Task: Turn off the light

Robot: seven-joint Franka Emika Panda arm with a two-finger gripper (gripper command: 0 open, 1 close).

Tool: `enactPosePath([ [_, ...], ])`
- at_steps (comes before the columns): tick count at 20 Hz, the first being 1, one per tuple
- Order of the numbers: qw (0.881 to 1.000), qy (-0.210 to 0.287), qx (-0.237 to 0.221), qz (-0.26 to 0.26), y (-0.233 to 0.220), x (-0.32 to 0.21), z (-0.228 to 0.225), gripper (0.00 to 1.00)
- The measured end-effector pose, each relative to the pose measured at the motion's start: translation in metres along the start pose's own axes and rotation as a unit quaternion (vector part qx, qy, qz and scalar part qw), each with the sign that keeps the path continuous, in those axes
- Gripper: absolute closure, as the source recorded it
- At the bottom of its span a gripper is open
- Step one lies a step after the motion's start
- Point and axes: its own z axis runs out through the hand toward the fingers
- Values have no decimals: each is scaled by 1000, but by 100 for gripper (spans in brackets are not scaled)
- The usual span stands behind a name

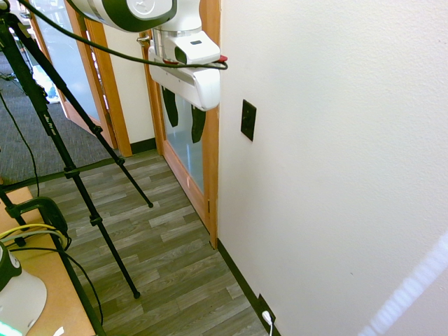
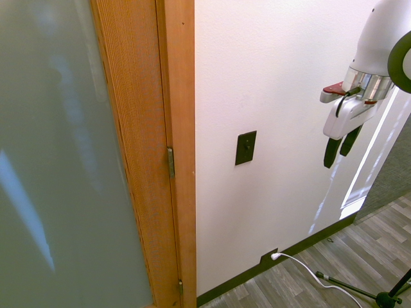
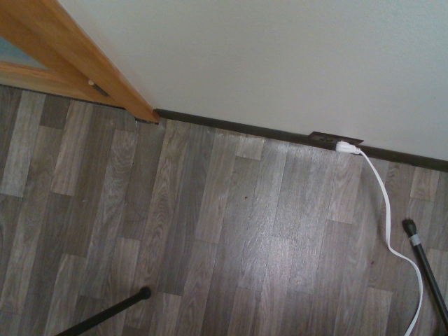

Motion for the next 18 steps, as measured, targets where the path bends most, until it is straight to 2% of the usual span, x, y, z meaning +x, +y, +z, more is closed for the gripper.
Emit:
enactPosePath([
  [2, 1000, 2, 2, 0, -1, 0, 0, 0],
  [5, 998, 26, 63, 9, -19, 2, -5, 0],
  [10, 991, 59, 120, 16, -67, 3, 36, 0],
  [14, 984, 112, 132, 50, -94, 30, 70, 0],
  [18, 973, 163, 140, 85, -117, 55, 73, 0],
])
